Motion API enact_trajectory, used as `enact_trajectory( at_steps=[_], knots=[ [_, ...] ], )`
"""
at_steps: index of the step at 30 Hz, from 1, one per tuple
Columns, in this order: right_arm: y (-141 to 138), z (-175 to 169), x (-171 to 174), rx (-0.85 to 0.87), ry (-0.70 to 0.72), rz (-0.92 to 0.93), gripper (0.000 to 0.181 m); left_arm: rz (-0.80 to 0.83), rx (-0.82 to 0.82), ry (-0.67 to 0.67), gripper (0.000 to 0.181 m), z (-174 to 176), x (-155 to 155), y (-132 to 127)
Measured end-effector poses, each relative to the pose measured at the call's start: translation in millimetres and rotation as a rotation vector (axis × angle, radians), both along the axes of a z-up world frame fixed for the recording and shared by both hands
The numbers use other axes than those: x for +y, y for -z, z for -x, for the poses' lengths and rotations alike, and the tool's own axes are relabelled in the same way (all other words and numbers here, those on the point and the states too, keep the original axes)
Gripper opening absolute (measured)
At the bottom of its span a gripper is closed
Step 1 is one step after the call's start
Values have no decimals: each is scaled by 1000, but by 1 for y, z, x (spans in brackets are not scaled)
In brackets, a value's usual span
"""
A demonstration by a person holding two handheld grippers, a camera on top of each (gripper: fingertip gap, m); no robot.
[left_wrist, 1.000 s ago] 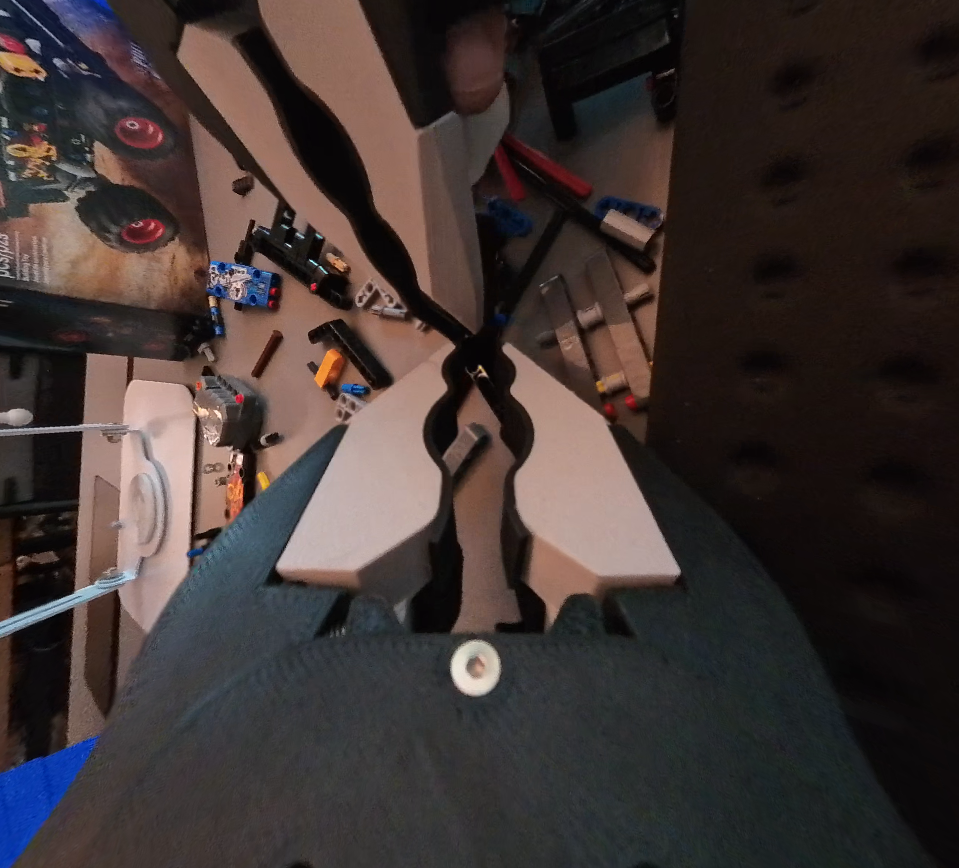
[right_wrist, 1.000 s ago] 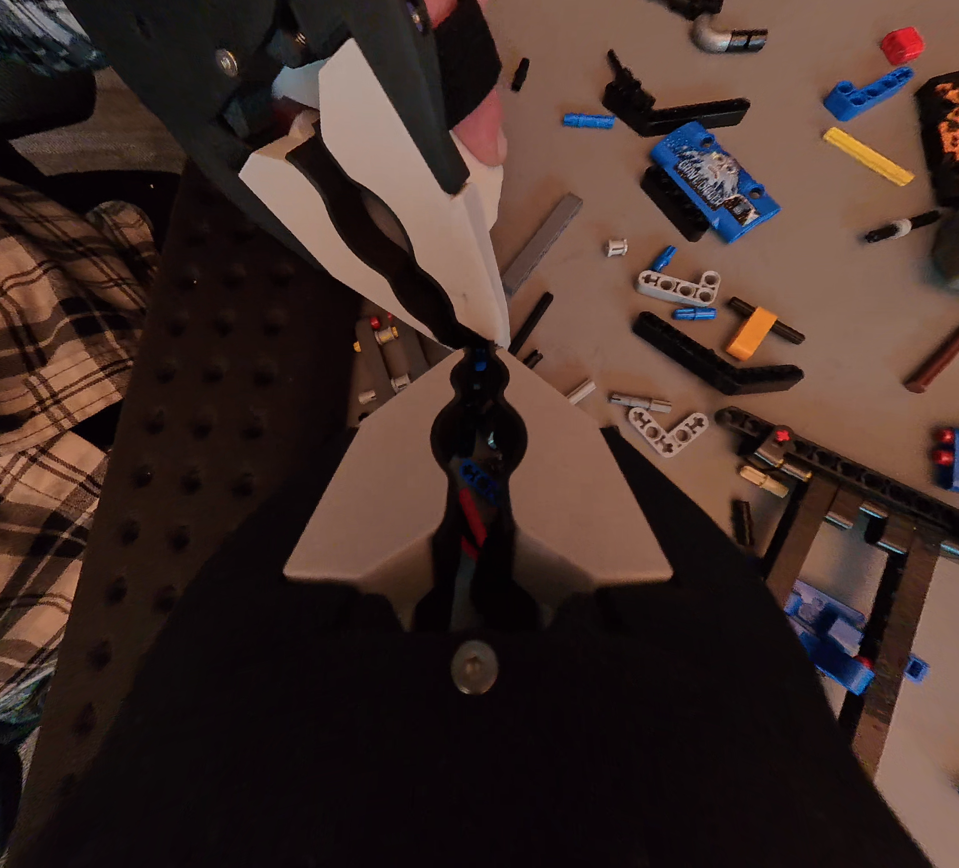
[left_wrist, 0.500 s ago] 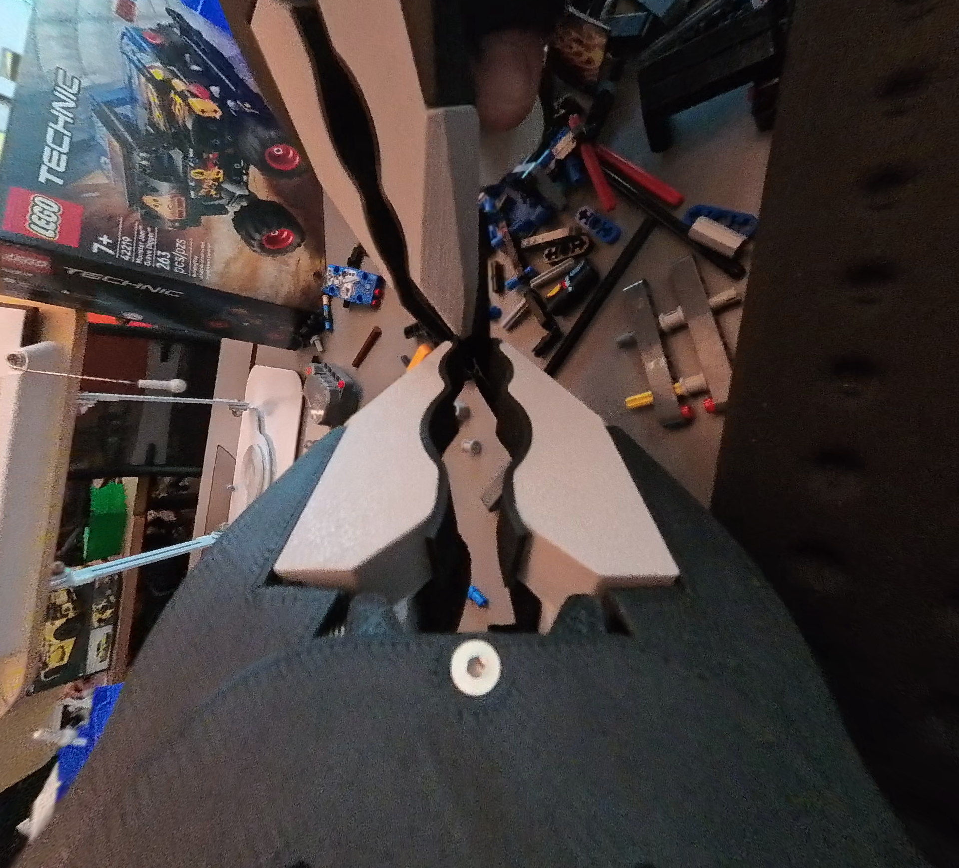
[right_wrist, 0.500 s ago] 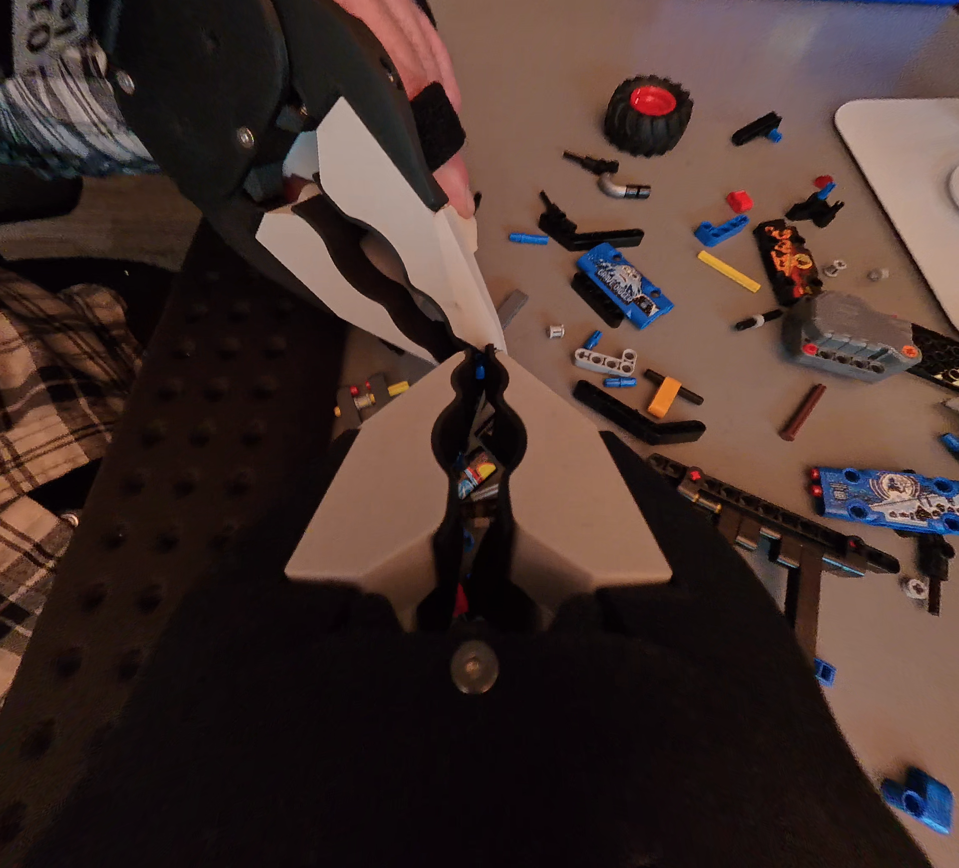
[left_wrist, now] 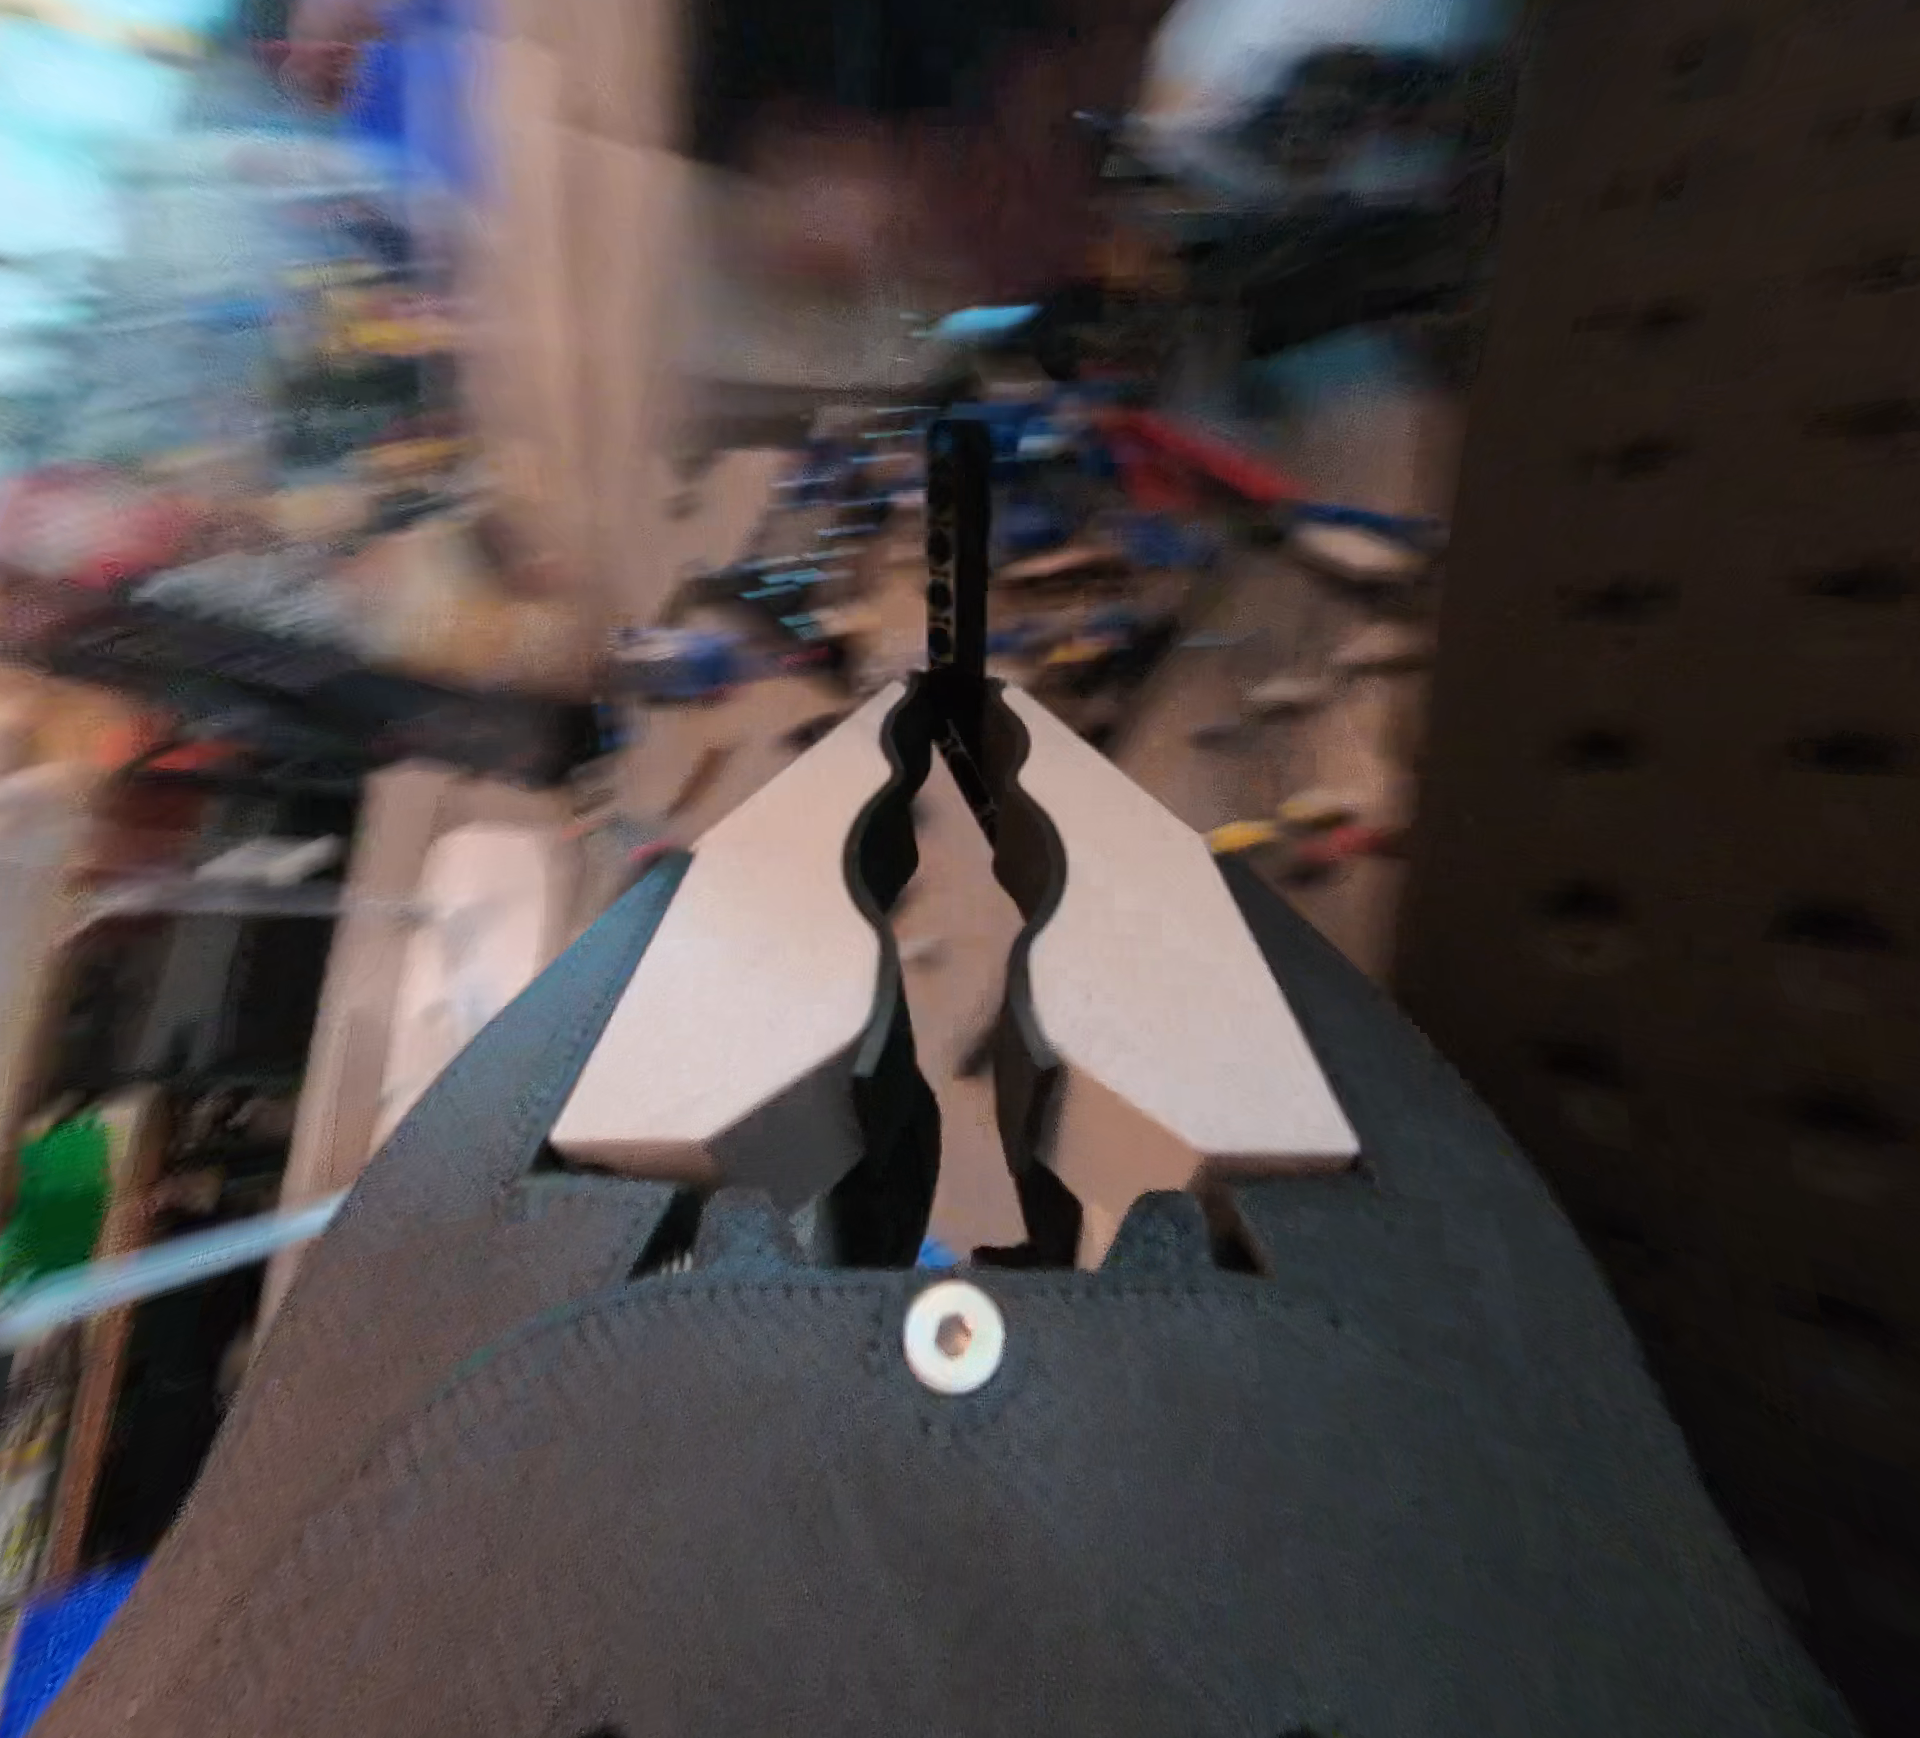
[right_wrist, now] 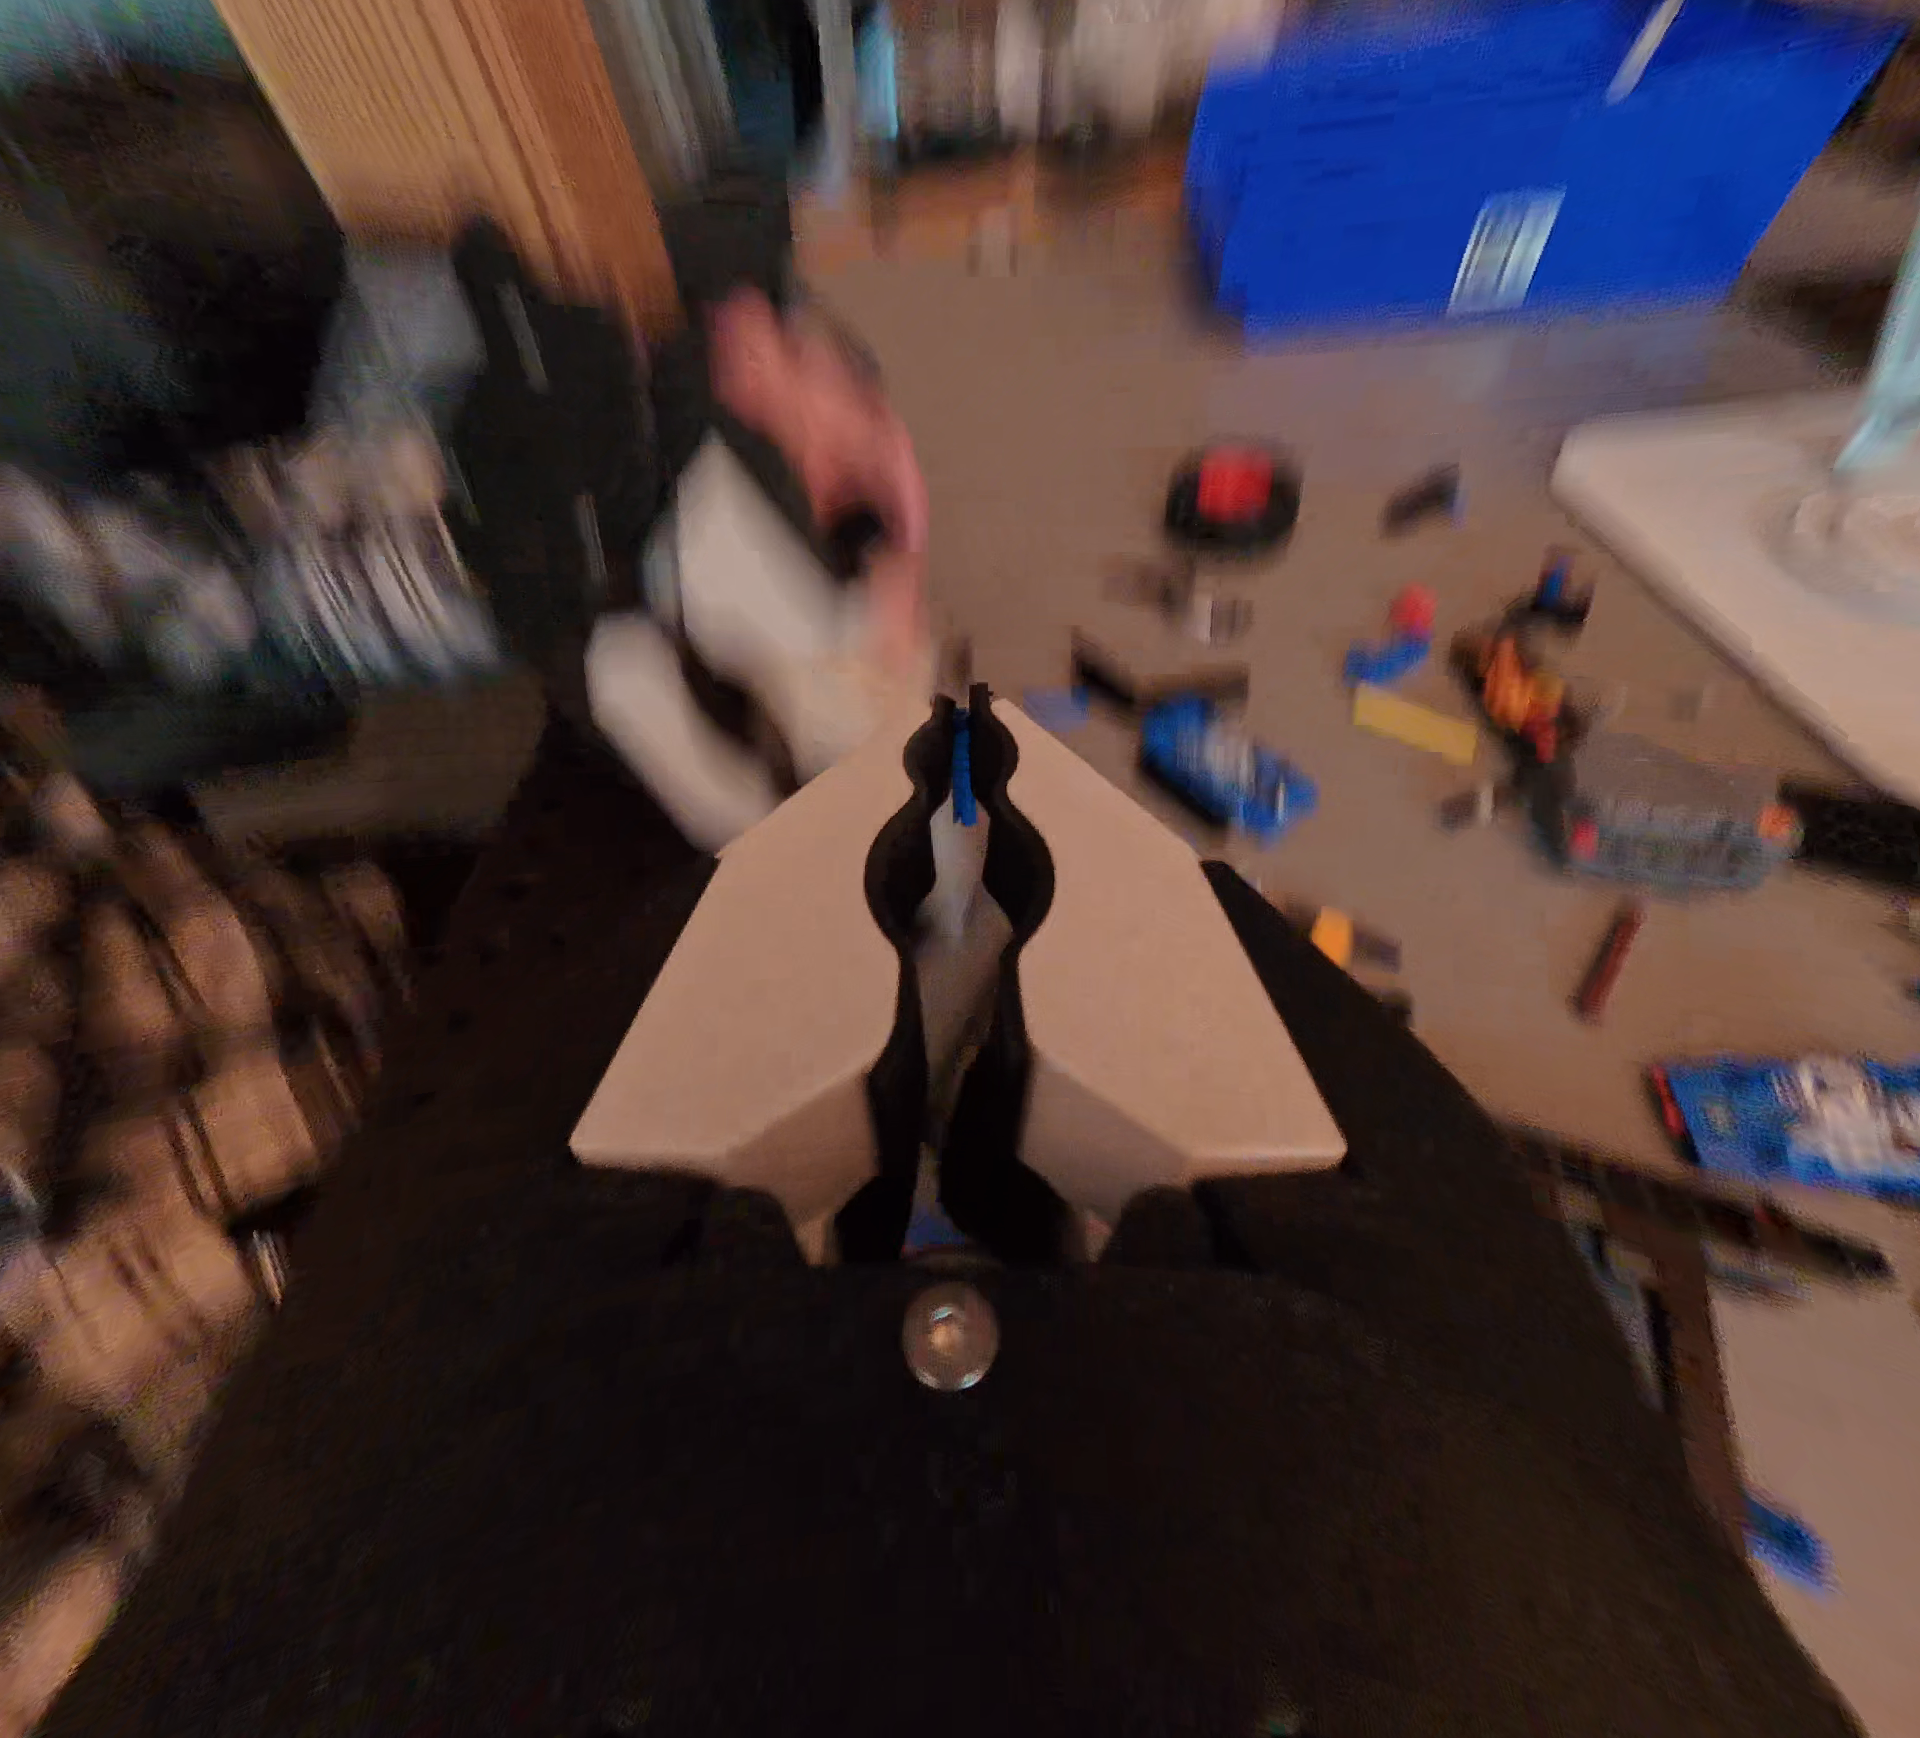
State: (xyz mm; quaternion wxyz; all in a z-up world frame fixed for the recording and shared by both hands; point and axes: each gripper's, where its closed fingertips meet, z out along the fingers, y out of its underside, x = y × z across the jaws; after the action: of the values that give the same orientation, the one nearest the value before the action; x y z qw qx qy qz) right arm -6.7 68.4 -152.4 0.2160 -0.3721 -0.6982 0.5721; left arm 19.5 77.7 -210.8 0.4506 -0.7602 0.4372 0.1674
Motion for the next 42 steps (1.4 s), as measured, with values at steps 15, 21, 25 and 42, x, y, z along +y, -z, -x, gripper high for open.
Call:
enact_trajectory(
  at_steps=[15,21,25,42],
  knots=[
    [25,-2,42,-146,73,-84,3,51,-102,-140,8,39,3,6],
    [55,1,51,-264,93,-167,23,146,-111,-246,24,69,-7,26],
    [53,-4,57,-257,111,-222,30,147,-152,-235,36,68,-12,21],
    [97,-46,-3,-325,-232,-513,17,398,-207,-50,7,-4,-20,48]
  ],
)
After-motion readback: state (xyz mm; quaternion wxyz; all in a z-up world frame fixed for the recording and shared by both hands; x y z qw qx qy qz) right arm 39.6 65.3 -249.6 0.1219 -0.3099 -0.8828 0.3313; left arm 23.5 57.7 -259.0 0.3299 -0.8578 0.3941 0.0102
